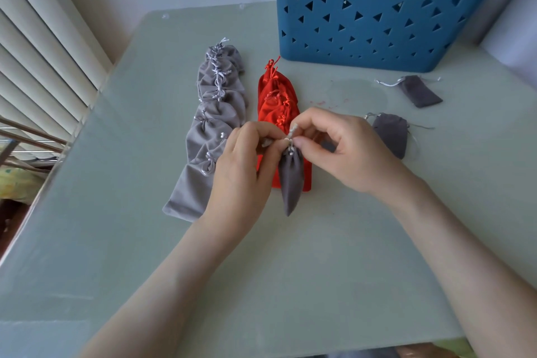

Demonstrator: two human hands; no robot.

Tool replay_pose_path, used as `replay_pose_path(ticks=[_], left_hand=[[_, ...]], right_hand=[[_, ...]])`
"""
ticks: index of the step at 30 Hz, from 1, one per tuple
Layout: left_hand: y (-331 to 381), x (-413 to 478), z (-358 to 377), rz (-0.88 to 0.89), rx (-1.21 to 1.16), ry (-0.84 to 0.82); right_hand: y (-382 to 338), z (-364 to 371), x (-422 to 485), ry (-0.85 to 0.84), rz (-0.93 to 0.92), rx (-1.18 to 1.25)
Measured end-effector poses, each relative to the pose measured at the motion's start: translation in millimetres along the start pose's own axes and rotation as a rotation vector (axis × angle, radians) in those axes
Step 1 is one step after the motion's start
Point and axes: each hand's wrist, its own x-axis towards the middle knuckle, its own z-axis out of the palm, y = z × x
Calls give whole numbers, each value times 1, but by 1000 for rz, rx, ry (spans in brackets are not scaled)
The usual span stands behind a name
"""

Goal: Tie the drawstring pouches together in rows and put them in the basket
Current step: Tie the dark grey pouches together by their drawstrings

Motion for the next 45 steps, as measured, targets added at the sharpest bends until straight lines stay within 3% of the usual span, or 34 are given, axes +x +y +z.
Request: replay_pose_path(ticks=[3, 8, 11, 17, 24, 28, 32, 36, 40, 45], left_hand=[[4, 2, -2, -168, -97, 7], [3, 5, -4, -242, -126, 19], [2, 5, -5, -170, -159, -64], [1, 4, -5, 44, 1, -8], [0, 4, -3, 23, -28, -43], [0, 5, -3, -78, -198, -123], [2, 6, -4, -243, -501, -241], [3, 8, -6, -263, -647, -326], [2, 9, -5, -163, -530, -357], [1, 11, 0, 142, -62, -245]], right_hand=[[1, 0, 0, 3, 1, -1], [2, 1, 0, 8, 8, 18], [4, 1, 0, -6, 36, 62], [0, 0, 0, -22, 141, 333], [4, -3, 1, -115, 227, 269], [2, -6, 1, -137, 199, 228], [-1, -7, 1, -188, 221, 349], [-3, -10, 1, -229, 237, 450], [-2, -12, 0, -234, 273, 413], [3, -10, -1, -167, 309, 271]])
